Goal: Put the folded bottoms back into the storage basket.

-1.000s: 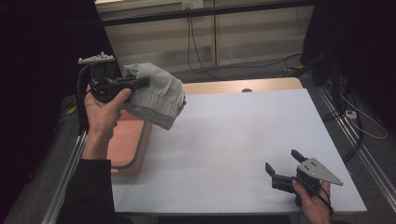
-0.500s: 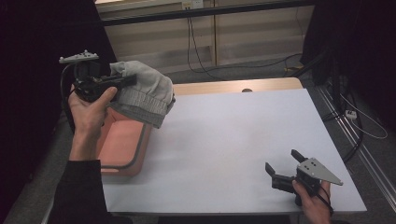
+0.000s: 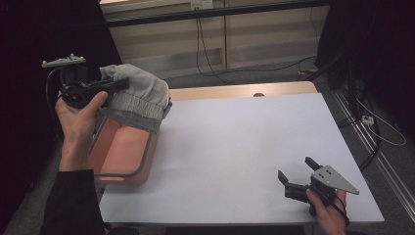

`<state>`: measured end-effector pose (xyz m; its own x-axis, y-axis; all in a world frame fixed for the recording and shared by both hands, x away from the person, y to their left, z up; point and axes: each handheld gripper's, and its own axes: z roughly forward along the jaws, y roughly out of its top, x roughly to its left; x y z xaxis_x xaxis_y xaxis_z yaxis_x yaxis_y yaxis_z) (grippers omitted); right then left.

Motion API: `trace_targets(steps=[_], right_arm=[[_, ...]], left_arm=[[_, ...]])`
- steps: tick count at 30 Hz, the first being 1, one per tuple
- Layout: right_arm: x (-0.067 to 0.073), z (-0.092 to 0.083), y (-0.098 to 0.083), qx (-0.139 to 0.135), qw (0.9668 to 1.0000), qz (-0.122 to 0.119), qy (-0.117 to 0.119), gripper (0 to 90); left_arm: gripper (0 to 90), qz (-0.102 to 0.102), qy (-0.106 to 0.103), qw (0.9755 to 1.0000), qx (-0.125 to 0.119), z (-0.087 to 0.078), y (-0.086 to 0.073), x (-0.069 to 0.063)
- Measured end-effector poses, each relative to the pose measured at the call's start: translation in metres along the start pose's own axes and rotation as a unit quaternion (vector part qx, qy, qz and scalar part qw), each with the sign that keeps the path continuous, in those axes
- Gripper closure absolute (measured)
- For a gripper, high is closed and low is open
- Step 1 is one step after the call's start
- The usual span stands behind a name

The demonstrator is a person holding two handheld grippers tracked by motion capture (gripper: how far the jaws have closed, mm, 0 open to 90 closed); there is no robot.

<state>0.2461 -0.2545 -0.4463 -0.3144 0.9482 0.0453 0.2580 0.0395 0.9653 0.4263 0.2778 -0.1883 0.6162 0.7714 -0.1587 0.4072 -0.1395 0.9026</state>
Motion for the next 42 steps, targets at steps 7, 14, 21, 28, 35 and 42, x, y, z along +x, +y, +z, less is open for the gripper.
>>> trace_targets(steps=[7, 14, 21, 28, 35, 42], right_arm=[[0.000, 0.000, 0.000, 0.001, 1.0000, 0.001, -0.001, 0.4], [0.000, 0.000, 0.000, 0.001, 1.0000, 0.000, -0.001, 0.5], [0.000, 0.000, 0.000, 0.001, 1.0000, 0.000, -0.001, 0.5], [0.000, 0.000, 0.000, 0.001, 1.0000, 0.000, -0.002, 0.5], [0.000, 0.000, 0.000, 0.002, 1.0000, -0.003, -0.001, 0.5], [0.000, 0.001, 0.000, 0.003, 1.0000, -0.001, -0.001, 0.5]], left_arm=[[80.0, -0.003, 0.006, 0.9999, -0.010, -0.015, 0.001, 0.007], [80.0, -0.007, 0.013, 0.9998, -0.016, -0.032, -0.003, 0.017], [80.0, -0.018, 0.022, 0.9996, -0.006, -0.039, -0.019, 0.027], [80.0, -0.027, 0.025, 0.9993, 0.001, -0.042, -0.031, 0.037], [80.0, -0.027, 0.027, 0.9992, 0.009, -0.043, -0.039, 0.043], [80.0, -0.027, 0.030, 0.9989, 0.021, -0.042, -0.055, 0.049]])
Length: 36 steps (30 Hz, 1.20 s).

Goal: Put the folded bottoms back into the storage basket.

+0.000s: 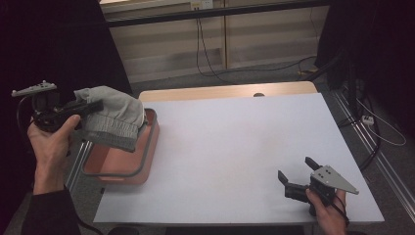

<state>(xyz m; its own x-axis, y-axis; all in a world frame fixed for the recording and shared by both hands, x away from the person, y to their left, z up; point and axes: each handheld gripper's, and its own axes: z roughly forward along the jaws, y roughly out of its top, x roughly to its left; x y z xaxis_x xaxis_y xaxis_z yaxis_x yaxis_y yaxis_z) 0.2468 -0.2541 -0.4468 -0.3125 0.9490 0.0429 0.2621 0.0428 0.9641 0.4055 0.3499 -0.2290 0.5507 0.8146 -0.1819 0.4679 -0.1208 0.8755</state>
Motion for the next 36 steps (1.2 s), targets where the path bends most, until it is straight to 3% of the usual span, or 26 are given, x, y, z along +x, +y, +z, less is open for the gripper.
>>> trace_targets(steps=[13, 21, 24, 30, 33, 36], right_arm=[[0.000, 0.000, 0.000, 0.002, 1.0000, 0.000, 0.000, 0.4], [0.000, 0.000, 0.000, 0.003, 1.0000, 0.000, 0.000, 0.4], [0.000, 0.000, 0.000, 0.003, 1.0000, 0.001, 0.000, 0.5], [0.000, 0.000, 0.000, 0.003, 1.0000, 0.000, 0.000, 0.5], [0.000, 0.000, 0.000, 0.003, 1.0000, 0.000, 0.000, 0.5], [0.000, 0.000, 0.000, 0.003, 1.0000, -0.001, 0.000, 0.5]], left_arm=[[80.0, 0.000, 0.001, 0.9999, 0.015, -0.004, -0.021, 0.007], [79.9, -0.001, -0.011, 0.9997, 0.024, -0.001, -0.036, 0.013], [79.9, -0.011, -0.012, 0.9994, 0.029, 0.003, -0.045, 0.021], [79.9, -0.013, -0.015, 0.9990, 0.040, 0.012, -0.054, 0.030], [79.9, -0.024, -0.016, 0.9990, 0.035, 0.016, -0.061, 0.038], [79.8, -0.030, -0.016, 0.9982, 0.050, 0.024, -0.069, 0.044]])
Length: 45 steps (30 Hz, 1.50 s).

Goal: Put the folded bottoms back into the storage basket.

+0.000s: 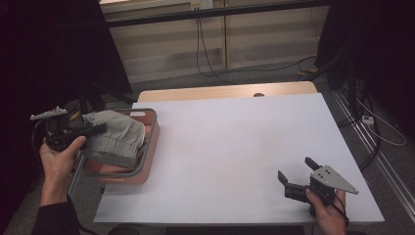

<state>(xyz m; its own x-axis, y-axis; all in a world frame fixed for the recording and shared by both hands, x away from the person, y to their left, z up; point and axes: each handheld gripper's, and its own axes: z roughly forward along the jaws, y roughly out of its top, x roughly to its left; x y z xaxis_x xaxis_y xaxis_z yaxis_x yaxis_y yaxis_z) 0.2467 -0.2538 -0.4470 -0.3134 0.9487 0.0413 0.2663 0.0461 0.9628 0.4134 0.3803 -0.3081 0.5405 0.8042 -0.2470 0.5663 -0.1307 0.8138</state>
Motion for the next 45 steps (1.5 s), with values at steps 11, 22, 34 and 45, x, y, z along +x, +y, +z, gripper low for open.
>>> trace_targets(steps=[11, 22, 34, 45], right_arm=[[0.000, 0.000, 0.000, 0.001, 1.0000, 0.001, 0.000, 0.5], [0.000, 0.001, 0.000, 0.002, 1.0000, -0.001, 0.001, 0.4], [0.000, 0.001, -0.001, 0.004, 1.0000, 0.000, 0.002, 0.5], [0.000, 0.001, -0.001, 0.004, 1.0000, -0.003, 0.001, 0.4]], left_arm=[[79.8, 0.016, -0.028, 0.9995, 0.002, -0.004, 0.004, -0.009], [79.7, 0.030, -0.032, 0.9986, 0.031, 0.004, -0.005, -0.006], [79.3, 0.021, 0.001, 0.9986, 0.049, 0.009, -0.013, -0.002], [79.1, 0.026, 0.072, 0.9928, 0.092, 0.007, -0.023, 0.010]])
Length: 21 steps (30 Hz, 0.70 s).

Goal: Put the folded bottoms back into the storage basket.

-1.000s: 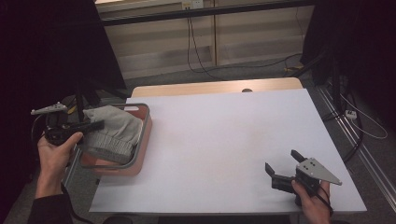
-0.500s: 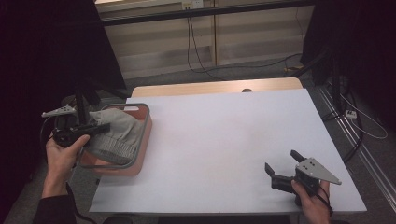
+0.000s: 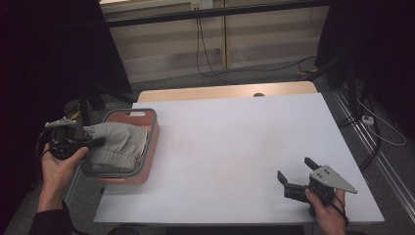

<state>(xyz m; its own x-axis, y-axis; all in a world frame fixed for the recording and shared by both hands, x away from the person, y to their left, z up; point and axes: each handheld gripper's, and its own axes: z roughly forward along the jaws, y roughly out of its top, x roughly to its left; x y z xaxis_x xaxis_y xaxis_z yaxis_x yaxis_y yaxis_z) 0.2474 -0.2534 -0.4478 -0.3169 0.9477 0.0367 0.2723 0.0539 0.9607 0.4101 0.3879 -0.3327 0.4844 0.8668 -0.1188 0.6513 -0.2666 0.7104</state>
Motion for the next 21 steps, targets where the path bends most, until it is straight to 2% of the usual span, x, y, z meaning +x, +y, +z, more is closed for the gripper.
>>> trace_targets(steps=[10, 13, 21], right_arm=[[0.000, 0.000, 0.000, 0.001, 1.0000, 0.001, 0.001, 0.4], [0.000, 0.000, 0.000, 0.000, 1.0000, 0.000, 0.001, 0.5], [0.000, 0.000, 0.000, 0.000, 1.0000, 0.003, 0.001, 0.5]], left_arm=[[79.1, -0.010, 0.004, 0.9999, 0.002, 0.007, -0.002, 0.007], [79.1, -0.023, 0.003, 0.9997, 0.001, 0.011, -0.004, 0.011], [79.1, -0.027, 0.011, 0.9995, 0.011, 0.019, -0.004, 0.013]])
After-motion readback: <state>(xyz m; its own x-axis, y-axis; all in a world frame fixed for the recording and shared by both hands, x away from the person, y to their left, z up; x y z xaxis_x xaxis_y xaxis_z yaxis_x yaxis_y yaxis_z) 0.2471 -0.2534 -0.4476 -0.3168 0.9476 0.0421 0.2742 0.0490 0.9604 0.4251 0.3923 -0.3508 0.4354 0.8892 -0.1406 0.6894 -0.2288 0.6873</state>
